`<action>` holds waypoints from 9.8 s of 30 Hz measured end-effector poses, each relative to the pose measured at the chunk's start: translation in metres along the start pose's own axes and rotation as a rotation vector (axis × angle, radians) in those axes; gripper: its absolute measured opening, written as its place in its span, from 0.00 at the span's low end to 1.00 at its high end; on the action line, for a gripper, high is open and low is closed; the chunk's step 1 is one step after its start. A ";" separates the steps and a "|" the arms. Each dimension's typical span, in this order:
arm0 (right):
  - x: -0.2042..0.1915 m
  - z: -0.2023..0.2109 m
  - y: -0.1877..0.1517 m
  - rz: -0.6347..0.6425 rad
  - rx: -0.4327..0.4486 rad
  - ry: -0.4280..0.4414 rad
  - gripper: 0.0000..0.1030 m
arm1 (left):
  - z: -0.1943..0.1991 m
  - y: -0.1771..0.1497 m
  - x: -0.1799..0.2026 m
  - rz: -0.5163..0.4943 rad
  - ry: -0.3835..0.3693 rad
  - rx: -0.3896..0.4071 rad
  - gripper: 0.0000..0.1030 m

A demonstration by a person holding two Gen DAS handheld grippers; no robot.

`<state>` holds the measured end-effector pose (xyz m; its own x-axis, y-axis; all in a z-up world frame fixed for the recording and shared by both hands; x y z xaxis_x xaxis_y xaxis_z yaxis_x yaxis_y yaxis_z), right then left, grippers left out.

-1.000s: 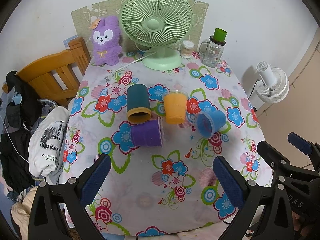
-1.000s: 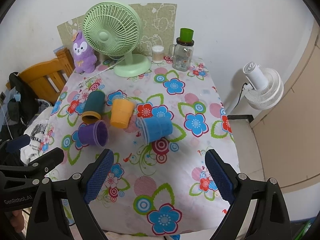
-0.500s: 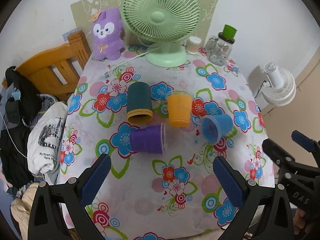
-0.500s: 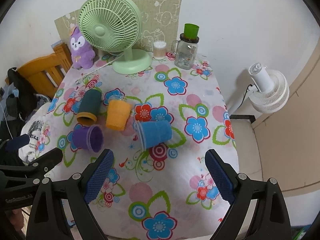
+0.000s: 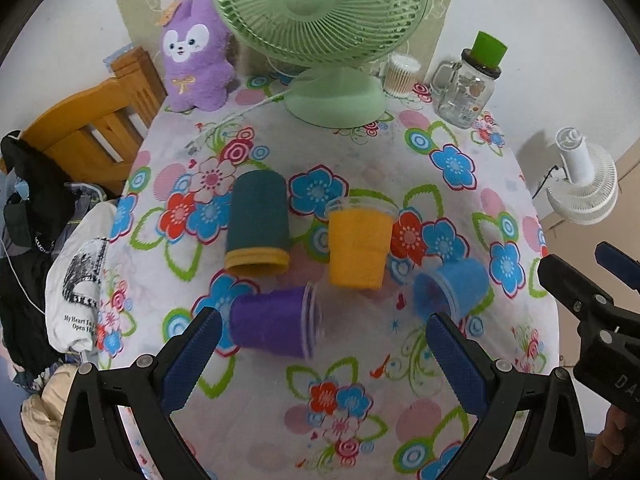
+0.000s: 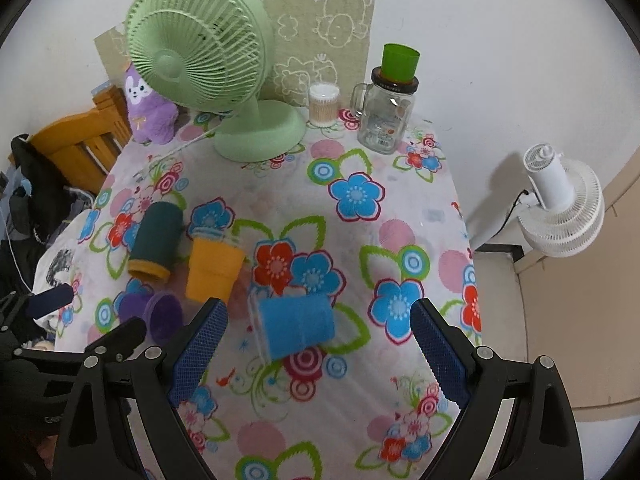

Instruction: Flip cup upside down

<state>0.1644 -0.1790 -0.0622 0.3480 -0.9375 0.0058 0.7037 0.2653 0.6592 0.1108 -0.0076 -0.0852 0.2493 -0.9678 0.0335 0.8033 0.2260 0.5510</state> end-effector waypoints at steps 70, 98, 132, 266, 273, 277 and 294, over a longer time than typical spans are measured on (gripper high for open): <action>0.000 -0.007 -0.082 -0.191 -0.077 -0.012 0.91 | -0.023 -0.070 0.052 -0.764 -0.355 0.038 0.61; -0.018 0.012 -0.202 -0.339 -0.190 -0.184 0.91 | -0.039 -0.184 0.077 -1.446 -0.726 0.044 0.79; -0.047 0.063 -0.096 0.093 0.009 0.225 0.91 | 0.074 -0.104 -0.010 -0.212 -0.237 0.095 1.00; -0.109 -0.037 -0.159 -0.098 0.424 0.111 0.61 | -0.055 -0.148 -0.072 -0.135 -0.080 0.047 1.00; -0.108 -0.036 -0.169 -0.115 0.322 0.124 0.90 | -0.053 -0.152 -0.071 -0.140 -0.093 0.027 1.00; -0.109 -0.027 -0.171 -0.115 0.289 0.126 0.92 | -0.046 -0.154 -0.073 -0.128 -0.096 0.005 1.00; -0.092 0.035 -0.141 -0.142 0.101 0.123 0.92 | 0.021 -0.128 -0.069 -0.078 -0.133 -0.017 1.00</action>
<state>0.0113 -0.1379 -0.1290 0.3271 -0.9276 -0.1806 0.6878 0.1027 0.7186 -0.0208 0.0275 -0.1404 0.1129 -0.9883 0.1022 0.8265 0.1505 0.5424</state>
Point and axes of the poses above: each gripper's, at about its wrist camera, not at the fingertips, and z roughly against the way its jaws point, x to its right, y to its top, the point moved 2 cm from there along -z, roughly the way its jaws point, and after that the axes turned 14 degrees about x, right-handed, at the moved point
